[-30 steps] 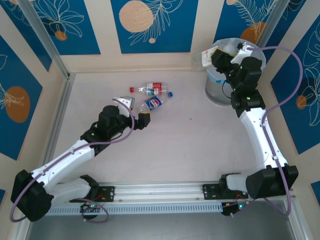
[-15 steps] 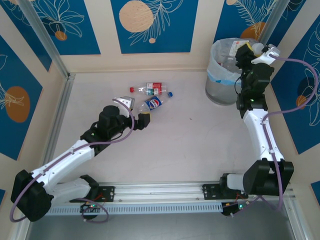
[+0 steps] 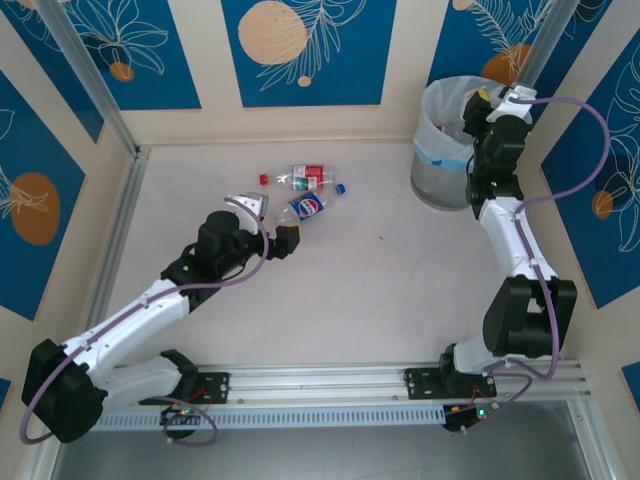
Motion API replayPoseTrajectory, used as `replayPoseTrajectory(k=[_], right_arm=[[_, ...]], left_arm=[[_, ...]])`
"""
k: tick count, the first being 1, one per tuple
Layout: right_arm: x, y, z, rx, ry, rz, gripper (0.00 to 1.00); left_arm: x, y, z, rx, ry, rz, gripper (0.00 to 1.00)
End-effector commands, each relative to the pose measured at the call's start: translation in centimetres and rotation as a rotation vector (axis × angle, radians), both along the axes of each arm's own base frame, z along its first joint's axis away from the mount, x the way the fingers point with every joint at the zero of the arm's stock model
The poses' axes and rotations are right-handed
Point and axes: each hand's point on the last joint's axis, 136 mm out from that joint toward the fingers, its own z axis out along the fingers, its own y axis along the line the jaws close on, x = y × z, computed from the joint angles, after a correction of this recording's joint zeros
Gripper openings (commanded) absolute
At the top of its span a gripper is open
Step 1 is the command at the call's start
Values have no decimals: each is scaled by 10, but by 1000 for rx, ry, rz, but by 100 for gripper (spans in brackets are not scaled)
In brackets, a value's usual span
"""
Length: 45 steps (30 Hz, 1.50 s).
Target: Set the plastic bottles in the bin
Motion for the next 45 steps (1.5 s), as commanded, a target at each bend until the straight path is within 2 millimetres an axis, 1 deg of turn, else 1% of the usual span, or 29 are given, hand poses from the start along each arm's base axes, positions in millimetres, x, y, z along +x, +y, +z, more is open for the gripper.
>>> replayPoseTrajectory(k=[1, 4, 6, 7, 8, 9, 10, 11, 12, 14, 20, 21, 22, 23, 25, 29, 34, 41, 43, 45], right_arm=[[9, -3, 22, -78, -30, -14, 33], [23, -2, 14, -78, 5, -2, 34], [33, -3, 5, -90, 33, -2, 35], [39, -4, -1, -100, 54, -3, 36], [44, -5, -6, -107, 78, -4, 39], [48, -5, -10, -114, 99, -6, 44], [52, -8, -17, -112, 127, -14, 51], [53, -9, -18, -109, 145, -21, 61], [55, -10, -20, -105, 164, -27, 67], [55, -11, -21, -89, 187, -25, 74], [45, -3, -16, -43, 179, 1, 85], [43, -3, -14, -36, 172, -1, 89], [39, -2, -12, -25, 164, -2, 96], [35, -2, -10, -11, 156, -6, 100], [25, 0, -3, 15, 130, -5, 100], [3, 14, 13, 75, 84, 54, 99], [-20, 26, 25, 139, 51, 115, 99], [-54, 50, 30, 241, 65, 248, 99], [-58, 55, 29, 235, 66, 271, 99], [-55, 54, 23, 238, 102, 271, 99]], left_arm=[[2, 0, -2, 7, 25, 18, 99], [2, -3, -5, 16, 42, 4, 99], [2, -4, -6, 19, 48, 1, 99], [2, -4, -7, 19, 50, 2, 99], [3, -5, -6, 18, 49, 2, 99], [3, -5, -7, 20, 50, 3, 99], [4, -4, -7, 24, 50, 8, 99], [5, -4, -8, 30, 53, 13, 99], [5, -3, -9, 35, 56, 17, 99], [7, -3, -11, 45, 62, 20, 99], [11, -8, -16, 51, 78, 15, 99], [12, -9, -17, 52, 82, 15, 99], [13, -9, -18, 53, 85, 18, 99], [14, -9, -18, 56, 88, 23, 99], [17, -7, -21, 69, 96, 38, 99], [23, -3, -28, 104, 126, 79, 99], [27, -4, -35, 104, 152, 94, 99], [32, 5, -49, 139, 216, 159, 99], [34, 5, -52, 142, 231, 165, 99], [35, 4, -53, 140, 238, 162, 99]])
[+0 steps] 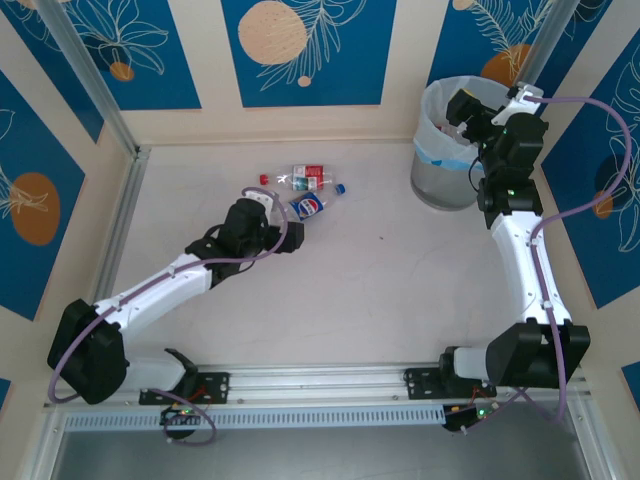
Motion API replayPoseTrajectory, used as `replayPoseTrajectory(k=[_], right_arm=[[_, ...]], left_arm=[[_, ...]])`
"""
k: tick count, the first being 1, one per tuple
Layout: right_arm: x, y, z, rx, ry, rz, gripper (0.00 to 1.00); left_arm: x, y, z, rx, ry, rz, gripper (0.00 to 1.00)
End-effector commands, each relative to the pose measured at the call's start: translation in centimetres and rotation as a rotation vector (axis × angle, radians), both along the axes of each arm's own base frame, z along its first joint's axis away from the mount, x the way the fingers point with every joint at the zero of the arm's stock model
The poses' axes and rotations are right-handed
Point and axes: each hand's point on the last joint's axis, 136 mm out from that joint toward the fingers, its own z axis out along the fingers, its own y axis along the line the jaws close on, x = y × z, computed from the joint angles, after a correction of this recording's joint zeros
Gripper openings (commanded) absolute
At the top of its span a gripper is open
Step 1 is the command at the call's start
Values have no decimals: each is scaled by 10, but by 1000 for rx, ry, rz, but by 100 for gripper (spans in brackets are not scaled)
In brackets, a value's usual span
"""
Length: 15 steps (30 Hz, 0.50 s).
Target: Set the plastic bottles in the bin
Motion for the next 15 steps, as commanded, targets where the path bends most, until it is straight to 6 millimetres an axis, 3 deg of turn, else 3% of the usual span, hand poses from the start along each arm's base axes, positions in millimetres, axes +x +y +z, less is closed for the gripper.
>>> replayPoseTrajectory(k=[1, 6, 11, 15], right_arm=[[1, 10, -11, 41, 61, 71, 99], [21, 30, -35, 62, 201, 218, 99], [35, 60, -30, 80, 182, 412, 100], [53, 51, -40, 124, 228, 381, 99]], left_arm=[[6, 3, 7, -3, 10, 35, 99], [7, 1, 4, -5, 20, 37, 99], [7, 4, -2, 12, 33, 42, 99], [8, 5, -5, 19, 36, 49, 99]])
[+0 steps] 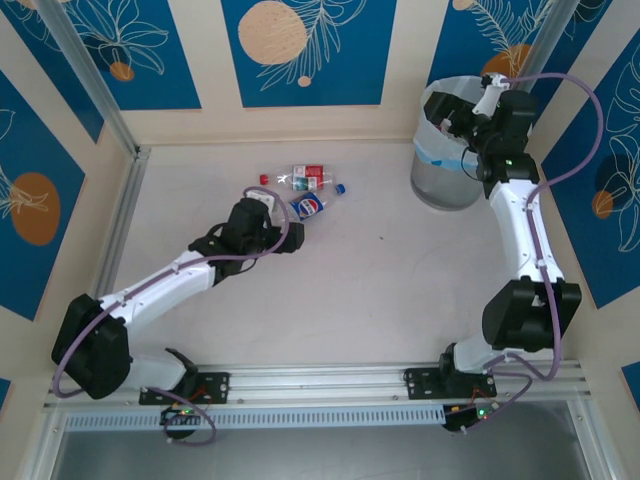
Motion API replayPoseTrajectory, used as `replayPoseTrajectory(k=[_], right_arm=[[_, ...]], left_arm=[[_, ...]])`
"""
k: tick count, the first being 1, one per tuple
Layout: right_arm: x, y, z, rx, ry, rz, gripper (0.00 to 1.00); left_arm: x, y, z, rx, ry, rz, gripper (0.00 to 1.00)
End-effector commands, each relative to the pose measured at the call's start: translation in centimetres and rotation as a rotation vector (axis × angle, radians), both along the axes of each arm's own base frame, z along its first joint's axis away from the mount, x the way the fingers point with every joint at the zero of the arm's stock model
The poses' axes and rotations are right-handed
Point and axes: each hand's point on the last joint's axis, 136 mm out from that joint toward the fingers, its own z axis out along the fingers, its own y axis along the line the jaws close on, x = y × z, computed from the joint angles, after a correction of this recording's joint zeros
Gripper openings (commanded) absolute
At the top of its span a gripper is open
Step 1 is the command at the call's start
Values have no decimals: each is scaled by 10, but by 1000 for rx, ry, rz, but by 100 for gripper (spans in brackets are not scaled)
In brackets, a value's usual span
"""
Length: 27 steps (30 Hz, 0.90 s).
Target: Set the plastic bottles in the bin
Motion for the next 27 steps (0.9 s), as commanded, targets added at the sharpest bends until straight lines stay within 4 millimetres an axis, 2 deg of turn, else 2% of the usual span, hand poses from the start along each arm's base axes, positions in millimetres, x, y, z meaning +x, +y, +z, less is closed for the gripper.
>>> replayPoseTrajectory(k=[1, 5, 9, 11, 14, 18, 21, 24, 27], right_arm=[[8, 2, -8, 55, 55, 30, 100], [25, -16, -31, 97, 115, -18, 100], [42, -20, -48, 118, 182, -12, 100], [47, -28, -50, 76, 178, -77, 100], [51, -39, -44, -101, 133, -222, 99], [56, -16, -41, -301, 86, -176, 99], [62, -8, -43, -417, 72, -196, 99], [71, -20, -45, -532, 100, -315, 99], [73, -37, -45, -486, 143, -387, 97]], left_arm=[[7, 3, 4, 9, -2, 27, 99], [7, 3, 3, 16, 0, 25, 99], [9, 2, 0, 26, 10, 23, 99], [10, 2, 0, 25, 12, 21, 99], [11, 1, -2, 26, 15, 22, 99], [13, -2, -4, 23, 23, 18, 99], [14, -5, -7, 21, 32, 9, 99], [15, -7, -8, 20, 40, 6, 99], [14, -6, -9, 21, 44, 4, 99]])
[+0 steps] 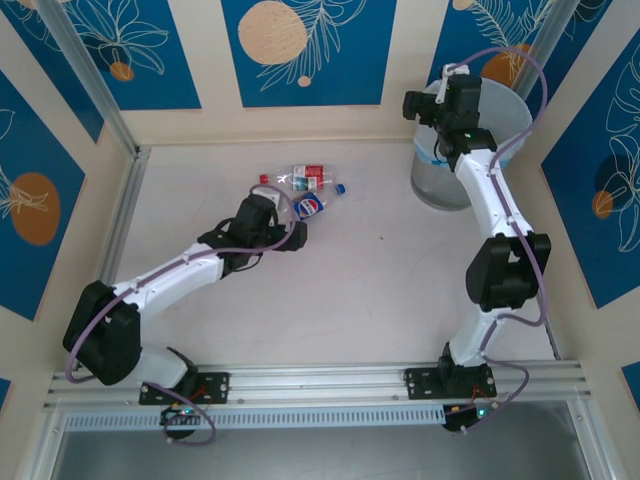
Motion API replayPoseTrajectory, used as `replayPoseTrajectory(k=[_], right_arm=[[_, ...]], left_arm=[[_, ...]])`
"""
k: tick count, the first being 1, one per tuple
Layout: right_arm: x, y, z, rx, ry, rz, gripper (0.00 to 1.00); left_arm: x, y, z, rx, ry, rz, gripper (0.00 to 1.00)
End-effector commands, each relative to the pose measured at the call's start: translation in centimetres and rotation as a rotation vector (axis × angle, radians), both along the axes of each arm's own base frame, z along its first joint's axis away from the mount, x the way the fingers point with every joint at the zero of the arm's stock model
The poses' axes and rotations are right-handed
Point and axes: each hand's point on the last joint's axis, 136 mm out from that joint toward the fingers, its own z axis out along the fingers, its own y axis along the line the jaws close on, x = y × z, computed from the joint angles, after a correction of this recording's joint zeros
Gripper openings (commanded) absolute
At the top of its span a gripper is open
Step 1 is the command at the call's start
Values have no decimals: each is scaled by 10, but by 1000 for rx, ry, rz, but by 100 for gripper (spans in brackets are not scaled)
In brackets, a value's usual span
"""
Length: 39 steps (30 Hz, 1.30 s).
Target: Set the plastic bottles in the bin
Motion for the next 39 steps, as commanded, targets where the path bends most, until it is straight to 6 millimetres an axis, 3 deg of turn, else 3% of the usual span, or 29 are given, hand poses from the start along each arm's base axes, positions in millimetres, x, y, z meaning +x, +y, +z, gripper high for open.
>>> replayPoseTrajectory(k=[1, 8, 10, 19, 24, 28, 31, 36, 39], right_arm=[[-3, -41, 6, -25, 13, -157, 93], [-23, -76, 22, 192, -87, -204, 49], [-30, -85, 22, 231, -108, -208, 45], [-64, -124, 36, 502, -245, -217, 41], [-66, -134, 42, 530, -291, -235, 41], [-54, -145, 36, 642, -316, -230, 41], [-37, -140, 28, 713, -278, -183, 42], [-5, -139, 3, 805, -203, -153, 47], [1, -138, -5, 798, -155, -171, 65]], left_arm=[[3, -1, 5, -8, 6, -4, 99], [1, 0, 3, -2, 12, -4, 99], [2, -1, 3, -6, 14, -7, 99], [5, -9, 1, -24, 31, -16, 99], [6, -14, -4, -41, 50, -25, 99], [6, -15, -5, -44, 52, -27, 99], [6, -13, -4, -40, 51, -22, 99], [4, -11, -5, -32, 55, -19, 99], [4, -9, -5, -24, 54, -18, 99]])
